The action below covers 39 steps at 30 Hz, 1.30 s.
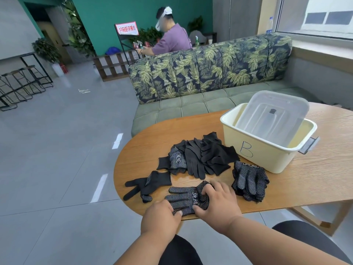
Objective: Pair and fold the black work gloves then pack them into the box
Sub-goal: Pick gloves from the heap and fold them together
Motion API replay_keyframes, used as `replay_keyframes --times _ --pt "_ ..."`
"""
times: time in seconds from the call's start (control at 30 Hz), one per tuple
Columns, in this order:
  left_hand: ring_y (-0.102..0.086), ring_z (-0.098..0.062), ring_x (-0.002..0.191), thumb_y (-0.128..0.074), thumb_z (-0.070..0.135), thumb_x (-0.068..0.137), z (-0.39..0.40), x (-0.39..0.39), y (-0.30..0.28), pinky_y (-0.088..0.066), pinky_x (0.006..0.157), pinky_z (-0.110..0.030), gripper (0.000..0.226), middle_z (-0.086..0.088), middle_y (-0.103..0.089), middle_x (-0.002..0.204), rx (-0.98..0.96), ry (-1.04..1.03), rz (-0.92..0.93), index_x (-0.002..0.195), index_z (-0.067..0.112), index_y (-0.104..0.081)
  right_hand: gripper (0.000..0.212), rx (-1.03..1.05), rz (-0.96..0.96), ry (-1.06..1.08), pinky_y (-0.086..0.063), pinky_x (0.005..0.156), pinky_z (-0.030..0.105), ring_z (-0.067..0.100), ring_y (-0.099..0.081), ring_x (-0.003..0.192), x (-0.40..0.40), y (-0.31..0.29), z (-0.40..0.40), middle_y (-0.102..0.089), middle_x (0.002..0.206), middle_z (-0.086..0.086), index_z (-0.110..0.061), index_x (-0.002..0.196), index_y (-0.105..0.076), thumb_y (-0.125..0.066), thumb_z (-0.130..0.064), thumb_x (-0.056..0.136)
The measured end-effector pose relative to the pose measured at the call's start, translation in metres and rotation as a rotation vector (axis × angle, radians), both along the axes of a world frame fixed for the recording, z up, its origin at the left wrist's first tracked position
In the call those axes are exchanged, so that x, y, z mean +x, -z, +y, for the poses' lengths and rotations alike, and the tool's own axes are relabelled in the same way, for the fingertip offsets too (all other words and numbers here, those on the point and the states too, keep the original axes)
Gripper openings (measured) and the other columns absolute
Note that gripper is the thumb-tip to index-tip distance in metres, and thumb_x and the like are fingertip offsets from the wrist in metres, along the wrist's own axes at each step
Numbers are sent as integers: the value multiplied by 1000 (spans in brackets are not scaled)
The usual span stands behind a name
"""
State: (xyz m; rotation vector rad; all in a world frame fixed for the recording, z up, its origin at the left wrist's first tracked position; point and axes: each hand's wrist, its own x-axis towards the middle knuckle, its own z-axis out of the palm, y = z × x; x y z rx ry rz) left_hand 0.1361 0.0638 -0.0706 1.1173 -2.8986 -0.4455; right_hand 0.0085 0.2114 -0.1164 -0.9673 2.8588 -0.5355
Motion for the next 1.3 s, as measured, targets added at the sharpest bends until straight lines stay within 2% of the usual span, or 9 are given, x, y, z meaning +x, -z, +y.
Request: replay_keyframes --times 0.17,0.23,0.37,0.6,0.73,0.83,1.07,1.17,1.3 --pt "-62 -15 94 -63 52 94 -1 -3 -2 -52 77 -29 28 6 -60 105 48 26 -25 103 26 -69 56 38 -26 10 -19 123 43 22 -34 138 2 -9 -5 -45 133 -7 -38 111 -45 -47 -79 74" --pt "-63 -14 91 -63 49 94 -3 -3 -1 -53 78 -31 24 7 -63 100 118 18 -25 97 26 -68 56 51 -21 8 -18 124 44 23 -35 137 3 -11 -6 -45 131 -6 -36 112 -46 -48 -78 74" --pt "-65 -11 82 -65 47 93 -9 -1 -1 -54 77 -32 22 8 -69 84 294 -37 19 85 27 -66 55 53 -48 11 -17 124 45 23 -32 139 4 -14 -6 -44 138 -4 -36 115 -46 -48 -76 77" --pt "-71 -18 88 -74 41 86 -16 -3 1 -57 83 -37 20 2 -73 93 587 -138 132 91 26 -63 58 40 -87 1 -19 124 46 25 -25 146 1 -8 -4 -36 152 -3 -39 115 -42 -45 -84 77" --pt "-74 -15 85 -76 29 89 -20 -4 6 -60 77 -32 12 0 -75 99 709 -166 182 97 24 -68 61 40 -106 11 -21 123 46 24 -28 143 -1 -11 -6 -38 147 -3 -40 112 -42 -45 -85 71" --pt "-72 -11 81 -77 22 90 -20 -7 3 -53 65 -21 10 -2 -77 101 824 -162 212 99 21 -73 63 61 -107 13 -21 122 47 24 -28 142 -2 -11 -6 -38 147 -4 -40 112 -41 -46 -85 69" --pt "-68 -10 82 -79 26 90 -24 -12 2 -51 67 -20 8 3 -77 91 910 -135 198 95 21 -75 64 63 -118 6 -19 124 48 25 -24 147 -3 -9 -5 -33 156 -2 -41 115 -42 -47 -87 70" --pt "-67 -9 80 -83 30 86 -27 -11 2 -53 72 -26 13 5 -77 90 981 -87 160 96 25 -78 63 53 -122 1 -17 125 46 25 -21 148 -3 -9 -3 -30 157 -2 -40 119 -43 -49 -85 74" --pt "-68 -8 82 -83 6 76 -32 -10 2 -59 88 -36 42 1 -74 98 882 90 40 110 29 -75 66 43 -112 1 -17 124 46 25 -22 148 -3 -7 -2 -31 158 -2 -41 121 -44 -48 -86 73"
